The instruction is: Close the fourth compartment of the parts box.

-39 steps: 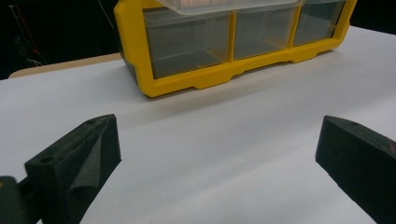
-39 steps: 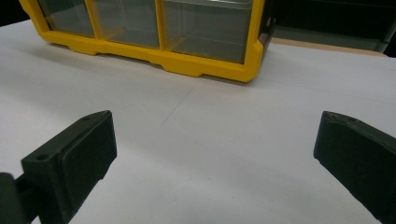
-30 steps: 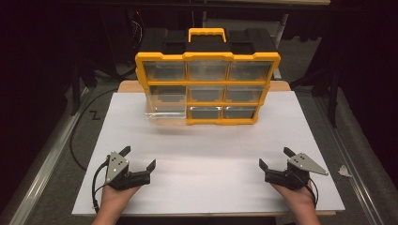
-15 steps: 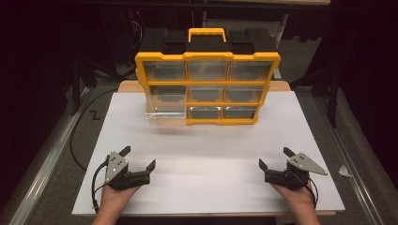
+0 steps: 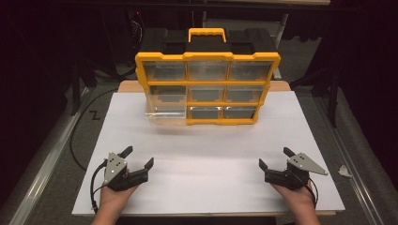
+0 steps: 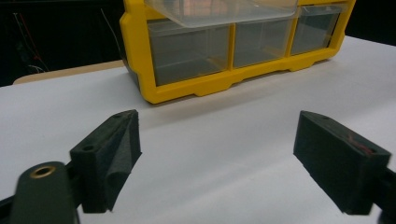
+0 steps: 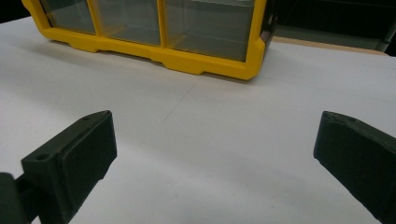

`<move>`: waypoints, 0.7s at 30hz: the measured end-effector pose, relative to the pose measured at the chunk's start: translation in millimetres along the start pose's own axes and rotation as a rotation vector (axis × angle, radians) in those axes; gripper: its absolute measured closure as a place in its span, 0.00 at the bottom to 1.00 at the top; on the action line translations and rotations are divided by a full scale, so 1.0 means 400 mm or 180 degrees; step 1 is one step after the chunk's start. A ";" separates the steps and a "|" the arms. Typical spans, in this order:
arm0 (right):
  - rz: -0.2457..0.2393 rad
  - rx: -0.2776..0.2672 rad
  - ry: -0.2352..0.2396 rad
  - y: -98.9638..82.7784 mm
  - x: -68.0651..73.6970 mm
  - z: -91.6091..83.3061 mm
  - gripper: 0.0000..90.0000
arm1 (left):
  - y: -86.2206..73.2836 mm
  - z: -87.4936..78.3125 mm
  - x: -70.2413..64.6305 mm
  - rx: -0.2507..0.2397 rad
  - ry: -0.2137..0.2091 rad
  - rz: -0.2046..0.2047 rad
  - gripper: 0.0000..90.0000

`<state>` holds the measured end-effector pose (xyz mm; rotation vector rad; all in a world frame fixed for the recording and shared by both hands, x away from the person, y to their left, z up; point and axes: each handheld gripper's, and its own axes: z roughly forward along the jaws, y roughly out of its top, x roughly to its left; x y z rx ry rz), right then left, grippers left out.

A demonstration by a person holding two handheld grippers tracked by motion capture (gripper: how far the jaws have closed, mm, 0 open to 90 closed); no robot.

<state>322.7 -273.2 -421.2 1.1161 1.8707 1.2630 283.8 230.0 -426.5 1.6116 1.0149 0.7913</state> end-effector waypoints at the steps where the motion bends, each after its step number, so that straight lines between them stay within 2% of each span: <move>1: -0.0003 0.0002 0.0002 0.000 0.000 0.000 0.01 | 0.000 0.000 0.000 0.0003 -0.0005 0.0002 0.18; 10: -0.0007 0.0014 0.0006 -0.001 0.002 0.002 0.01 | 0.000 -0.004 -0.002 -0.0016 0.0022 -0.0001 0.26; 14: -0.0008 0.0011 0.0006 -0.001 0.000 0.002 0.01 | 0.000 -0.010 -0.004 -0.0061 0.0066 0.0002 0.33; 21: -0.0006 0.0011 0.0005 -0.001 0.001 0.001 0.01 | 0.000 -0.013 -0.005 -0.0068 0.0037 0.0022 0.44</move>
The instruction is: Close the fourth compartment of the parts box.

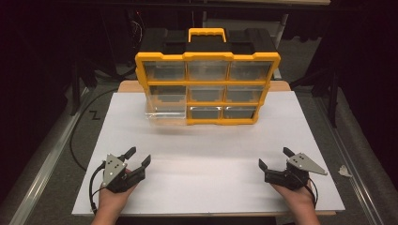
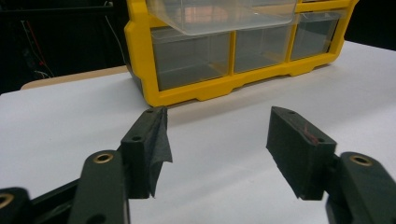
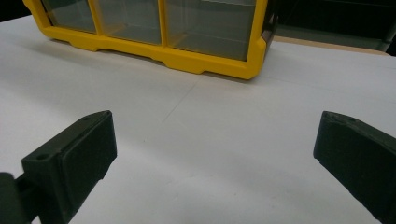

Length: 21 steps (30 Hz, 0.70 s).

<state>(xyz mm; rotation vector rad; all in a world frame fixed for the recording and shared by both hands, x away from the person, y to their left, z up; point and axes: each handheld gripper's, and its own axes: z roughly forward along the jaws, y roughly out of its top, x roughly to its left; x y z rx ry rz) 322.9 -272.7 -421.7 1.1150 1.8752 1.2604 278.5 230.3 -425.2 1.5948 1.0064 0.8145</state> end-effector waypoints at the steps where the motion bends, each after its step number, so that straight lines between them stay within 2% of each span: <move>1: -0.0003 0.0000 0.0001 0.000 0.000 0.000 0.01 | 0.000 0.000 0.000 0.0003 0.0007 -0.0002 0.45; 6: -0.0001 0.0000 0.0002 0.000 -0.001 0.000 0.01 | -0.001 0.000 0.002 0.0007 0.0046 -0.0002 0.48; 17: 0.0008 -0.0001 0.0002 -0.001 -0.001 0.000 0.01 | 0.000 0.000 0.002 0.0019 -0.0022 -0.0050 0.71; 21: 0.0018 0.0001 0.0002 -0.001 0.000 0.001 0.01 | 0.002 -0.001 0.000 0.0022 -0.0025 -0.0018 0.78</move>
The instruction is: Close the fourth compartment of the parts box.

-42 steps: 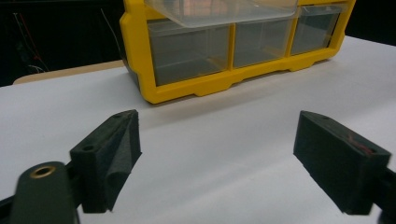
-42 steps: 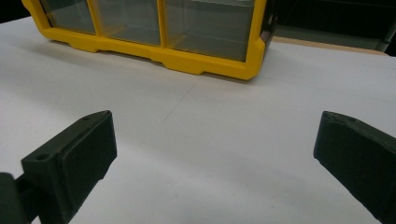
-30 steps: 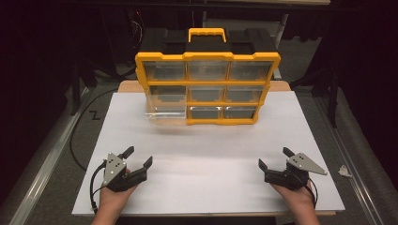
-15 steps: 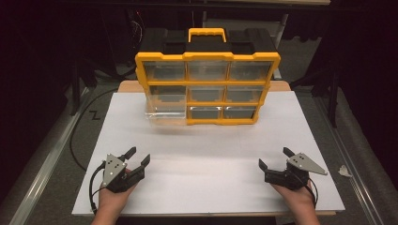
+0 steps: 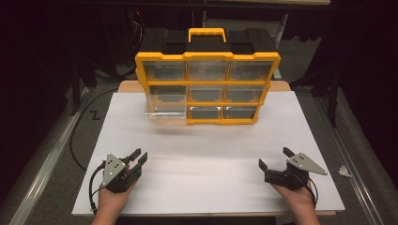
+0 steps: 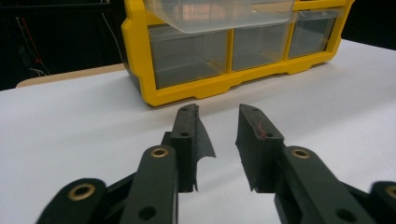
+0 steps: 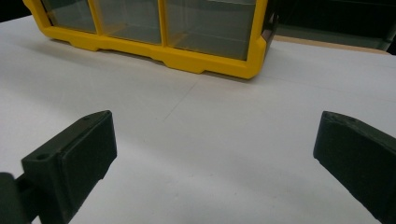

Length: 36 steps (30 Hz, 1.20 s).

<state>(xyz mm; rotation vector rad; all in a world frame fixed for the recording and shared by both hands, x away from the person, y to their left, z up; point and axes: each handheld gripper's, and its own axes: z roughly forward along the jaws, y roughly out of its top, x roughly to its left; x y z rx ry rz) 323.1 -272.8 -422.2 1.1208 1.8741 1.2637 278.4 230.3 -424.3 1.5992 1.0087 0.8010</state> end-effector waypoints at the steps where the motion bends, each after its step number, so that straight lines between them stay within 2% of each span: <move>1: 0.0001 0.0001 0.0001 0.000 0.000 0.000 0.01 | 0.001 0.000 0.000 -0.0001 0.0002 0.0006 0.79; 13: -0.0004 -0.0009 -0.0004 0.000 -0.001 0.000 0.01 | 0.004 -0.003 0.002 -0.0007 0.0028 -0.0014 0.98; 24: 0.0001 -0.0007 -0.0008 0.000 -0.001 -0.001 0.01 | 0.003 -0.006 0.009 -0.0056 -0.0025 -0.0134 1.00; 28: -0.0017 -0.0013 -0.0009 0.001 0.000 0.000 0.01 | 0.010 -0.008 -0.001 -0.0091 -0.0036 -0.0124 0.99; 33: -0.0005 -0.0008 -0.0017 0.001 -0.002 -0.001 0.01 | 0.039 -0.002 -0.022 -0.0160 -0.0185 -0.0149 1.00; 36: 0.0001 -0.0005 -0.0019 0.000 -0.003 -0.001 0.01 | 0.055 0.007 -0.031 -0.0197 -0.0249 -0.0219 1.00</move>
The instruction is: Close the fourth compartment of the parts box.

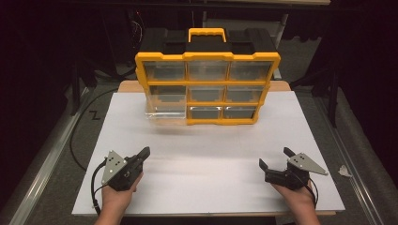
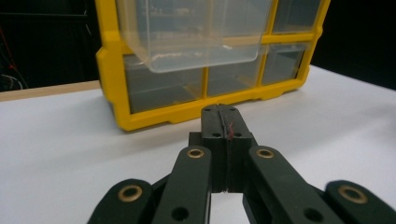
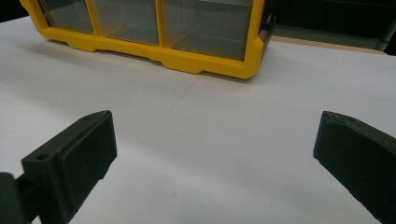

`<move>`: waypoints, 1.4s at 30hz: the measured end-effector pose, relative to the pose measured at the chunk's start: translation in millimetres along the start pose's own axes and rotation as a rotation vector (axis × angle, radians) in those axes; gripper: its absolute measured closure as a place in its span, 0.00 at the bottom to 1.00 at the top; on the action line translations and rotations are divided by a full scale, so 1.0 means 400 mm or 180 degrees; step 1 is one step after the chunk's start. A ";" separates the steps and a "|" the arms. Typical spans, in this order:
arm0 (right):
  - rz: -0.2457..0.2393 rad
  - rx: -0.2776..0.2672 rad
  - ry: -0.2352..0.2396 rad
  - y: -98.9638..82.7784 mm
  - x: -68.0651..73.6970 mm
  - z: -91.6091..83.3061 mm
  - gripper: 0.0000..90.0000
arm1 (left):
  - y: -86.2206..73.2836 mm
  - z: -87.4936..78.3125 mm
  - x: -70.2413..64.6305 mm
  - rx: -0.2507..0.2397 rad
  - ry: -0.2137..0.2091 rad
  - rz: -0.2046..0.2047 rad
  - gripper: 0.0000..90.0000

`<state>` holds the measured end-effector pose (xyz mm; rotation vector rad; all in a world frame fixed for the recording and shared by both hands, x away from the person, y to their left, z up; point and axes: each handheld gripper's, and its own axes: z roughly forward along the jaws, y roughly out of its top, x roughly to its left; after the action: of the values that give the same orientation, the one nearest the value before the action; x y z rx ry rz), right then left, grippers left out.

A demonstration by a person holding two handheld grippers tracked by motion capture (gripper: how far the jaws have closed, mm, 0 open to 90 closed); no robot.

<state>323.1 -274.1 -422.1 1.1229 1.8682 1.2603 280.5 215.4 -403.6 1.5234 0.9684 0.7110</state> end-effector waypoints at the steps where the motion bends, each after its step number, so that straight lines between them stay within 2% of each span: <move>1: 0.0003 -0.0001 0.0002 0.000 -0.001 0.000 0.01 | 0.004 0.005 -0.003 0.0002 0.0001 -0.0017 1.00; 4: -0.0004 -0.0007 0.0002 0.000 -0.002 0.000 0.01 | 0.017 0.018 -0.006 0.0014 0.0058 -0.0063 1.00; 6: -0.0015 -0.0009 0.0000 0.000 -0.003 -0.001 0.01 | 0.027 0.028 -0.009 0.0007 0.0081 -0.0012 1.00; 11: -0.0012 -0.0008 -0.0003 -0.001 -0.005 -0.002 0.01 | 0.054 0.057 -0.015 -0.0035 0.0085 -0.0016 1.00; 18: -0.0028 -0.0018 -0.0002 0.000 -0.005 -0.002 0.01 | 0.094 0.102 -0.023 -0.0062 0.0079 -0.0128 1.00; 24: -0.0035 -0.0022 0.0000 0.000 -0.008 -0.004 0.01 | 0.121 0.135 -0.039 -0.0077 0.0121 -0.0055 1.00; 42: -0.0013 -0.0039 -0.0003 0.001 -0.010 -0.007 0.01 | 0.152 0.170 -0.057 -0.0113 0.0219 -0.0002 1.00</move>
<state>322.7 -278.8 -420.7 1.1128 1.8588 1.2670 339.7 161.2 -354.5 1.4757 1.0025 0.7805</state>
